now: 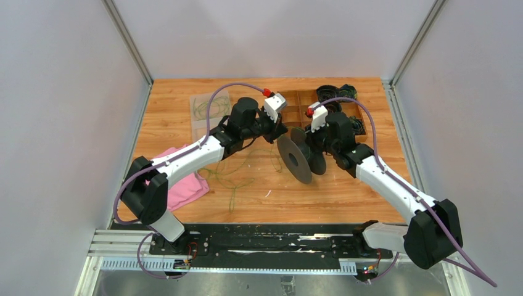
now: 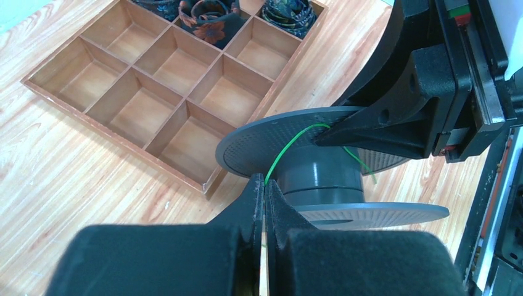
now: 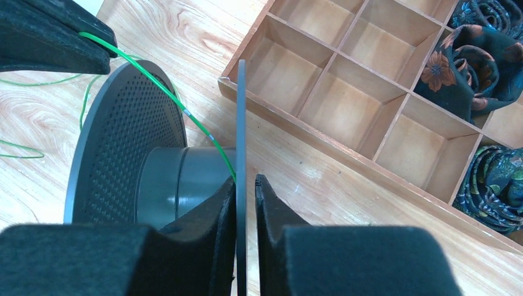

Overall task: Wrap the cables
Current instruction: Wrap the cable around the cable reel.

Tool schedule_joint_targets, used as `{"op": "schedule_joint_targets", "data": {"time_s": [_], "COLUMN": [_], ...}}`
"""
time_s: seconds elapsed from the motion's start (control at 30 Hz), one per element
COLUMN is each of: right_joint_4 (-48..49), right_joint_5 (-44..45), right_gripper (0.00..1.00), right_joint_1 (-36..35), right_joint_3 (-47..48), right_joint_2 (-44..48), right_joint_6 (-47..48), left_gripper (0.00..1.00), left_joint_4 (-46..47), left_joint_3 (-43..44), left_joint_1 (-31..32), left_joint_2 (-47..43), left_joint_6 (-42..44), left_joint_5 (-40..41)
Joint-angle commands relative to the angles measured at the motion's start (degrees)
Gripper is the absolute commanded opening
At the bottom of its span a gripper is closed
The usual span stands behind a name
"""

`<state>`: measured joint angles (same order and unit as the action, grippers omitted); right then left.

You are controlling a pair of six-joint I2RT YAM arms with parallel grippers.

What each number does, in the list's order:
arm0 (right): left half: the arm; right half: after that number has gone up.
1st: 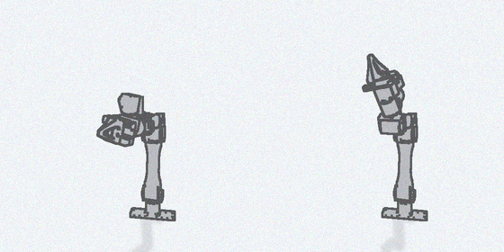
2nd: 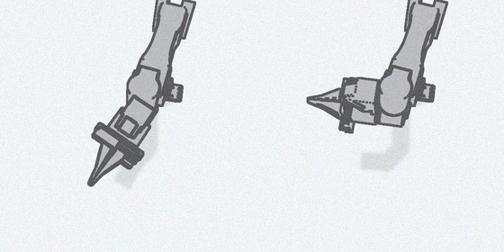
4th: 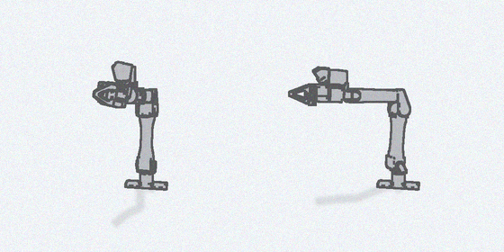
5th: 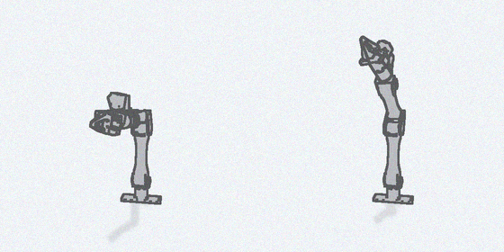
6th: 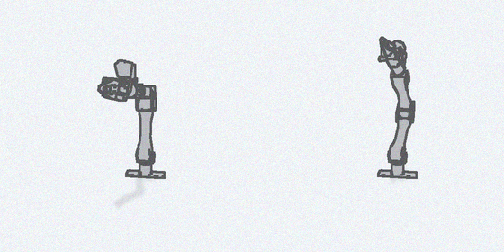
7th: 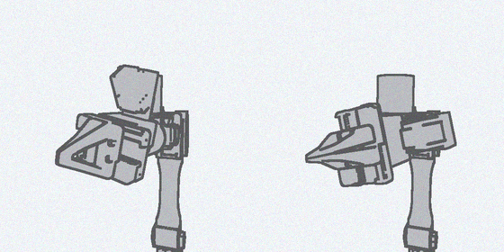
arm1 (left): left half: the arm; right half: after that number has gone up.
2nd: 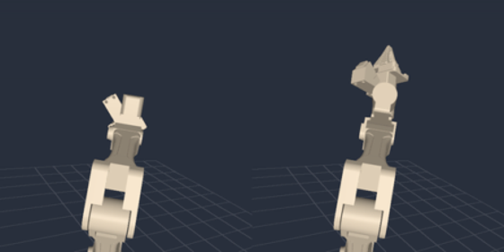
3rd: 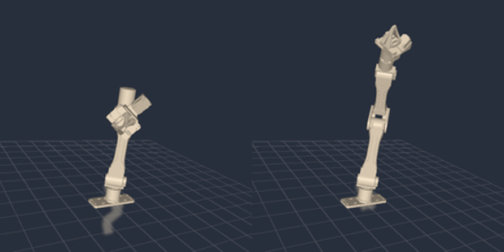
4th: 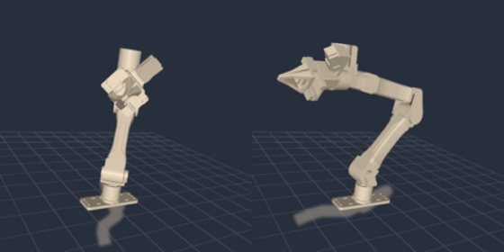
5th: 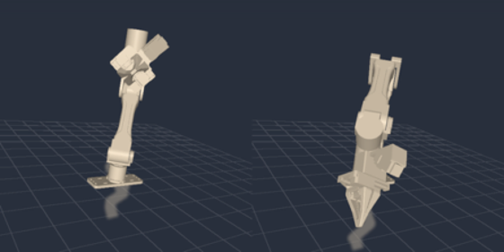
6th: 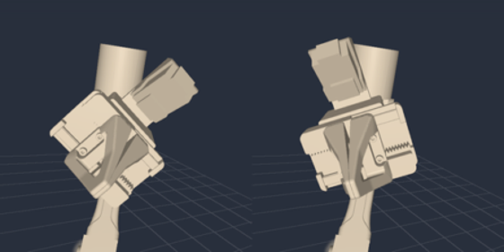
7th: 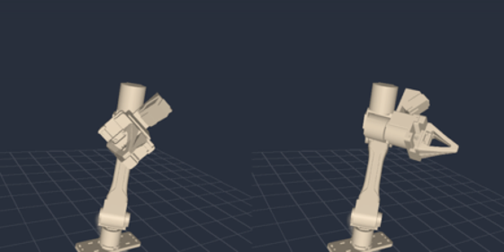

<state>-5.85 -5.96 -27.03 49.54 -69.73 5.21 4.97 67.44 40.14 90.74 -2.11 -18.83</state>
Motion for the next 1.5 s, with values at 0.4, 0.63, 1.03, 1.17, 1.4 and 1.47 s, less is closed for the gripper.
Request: {"op": "schedule_joint_targets", "data": {"time_s": [0.4, 0.63, 1.03, 1.17, 1.4, 1.47], "right_joint_4": [2.4, 0.5, -12.0, -16.6, -22.5, -23.8], "right_joint_5": [-1.5, -8.0, -13.0, -12.7, -11.4, -11.4], "right_gripper": [0.01, 0.01, 0.01, 0.01, 0.01, 0.01], "right_joint_1": [-1.5, -0.2, 0.6, 0.7, 0.7, 0.7], "right_joint_3": [-0.3, 2.6, 14.4, 20.2, 31.7, 34.1], "right_joint_2": [1.8, 3.6, 4.7, 4.8, 3.4, 3.0], "right_joint_6": [3.1, 5.8, 10.4, 9.4, 5.6, 4.3], "left_gripper": [0.00, 0.05, 0.50, 0.67, 0.87, 0.92], "left_joint_4": [6.4, 6.3, -0.1, 1.7, 9.1, 9.5], "left_joint_3": [-5.7, -5.3, -4.0, -7.5, -15.5, -15.5], "left_joint_1": [-2.3, -5.7, -13.3, -17.3, -17.7, -17.6], "left_joint_2": [-2.2, -2.5, -7.9, -11.1, -12.8, -11.3], "left_joint_6": [-1.3, 0.1, 6.0, 5.3, 4.4, 5.0], "left_joint_5": [-2.8, -7.7, -18.8, -22.4, -27.6, -29.5]}}
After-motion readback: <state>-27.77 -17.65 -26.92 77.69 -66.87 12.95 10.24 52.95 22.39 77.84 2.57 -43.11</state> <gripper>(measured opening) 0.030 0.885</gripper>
